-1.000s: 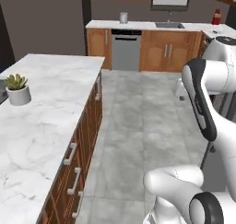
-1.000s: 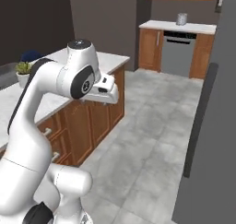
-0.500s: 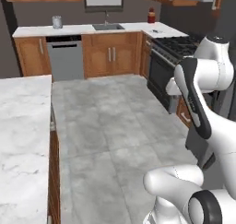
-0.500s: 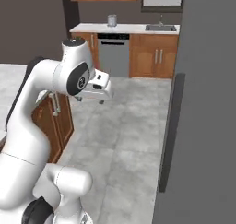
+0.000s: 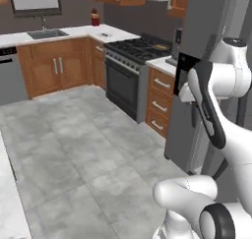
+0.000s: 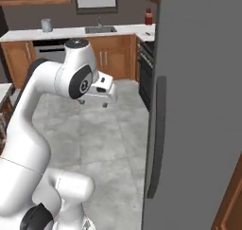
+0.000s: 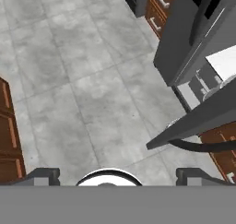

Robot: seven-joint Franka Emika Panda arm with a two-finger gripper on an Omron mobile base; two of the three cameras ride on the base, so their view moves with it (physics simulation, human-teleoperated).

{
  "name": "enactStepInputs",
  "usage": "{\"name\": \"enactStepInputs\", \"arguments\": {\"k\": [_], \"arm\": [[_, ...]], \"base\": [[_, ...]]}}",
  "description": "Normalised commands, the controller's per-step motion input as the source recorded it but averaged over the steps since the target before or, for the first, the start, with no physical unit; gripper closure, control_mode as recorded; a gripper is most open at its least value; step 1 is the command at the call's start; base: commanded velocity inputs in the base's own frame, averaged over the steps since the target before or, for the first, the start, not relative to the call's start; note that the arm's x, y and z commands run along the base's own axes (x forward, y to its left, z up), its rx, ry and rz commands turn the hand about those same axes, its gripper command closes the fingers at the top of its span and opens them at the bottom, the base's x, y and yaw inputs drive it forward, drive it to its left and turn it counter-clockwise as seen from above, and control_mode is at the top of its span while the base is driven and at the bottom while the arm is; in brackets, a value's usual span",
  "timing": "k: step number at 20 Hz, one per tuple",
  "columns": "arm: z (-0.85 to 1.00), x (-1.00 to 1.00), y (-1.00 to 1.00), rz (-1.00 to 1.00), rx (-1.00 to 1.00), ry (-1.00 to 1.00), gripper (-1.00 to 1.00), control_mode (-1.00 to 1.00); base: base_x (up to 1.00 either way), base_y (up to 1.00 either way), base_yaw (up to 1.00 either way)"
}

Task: Place the cold items (onion and peach) from the fridge in one tupperware on the dining counter. Place the warm items (hot dog and kebab skewer) in the stove area in another tupperware.

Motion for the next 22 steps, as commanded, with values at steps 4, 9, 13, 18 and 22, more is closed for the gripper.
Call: {"name": "enactStepInputs", "arguments": {"k": [4,9,13,18,22], "arm": [[0.00,0.00,0.00,0.00,0.00,0.00,-1.00,1.00],[0.00,0.00,0.00,0.00,0.00,0.00,-1.00,1.00],[0.00,0.00,0.00,0.00,0.00,0.00,-1.00,1.00],[0.00,0.00,0.00,0.00,0.00,0.00,-1.00,1.00],[0.00,0.00,0.00,0.00,0.00,0.00,-1.00,1.00]], "base": [[0.59,0.80,-0.56],[0.51,0.79,-0.50],[0.34,0.48,-0.61],[0.31,0.46,-0.69],[0.32,0.82,-0.49]]}}
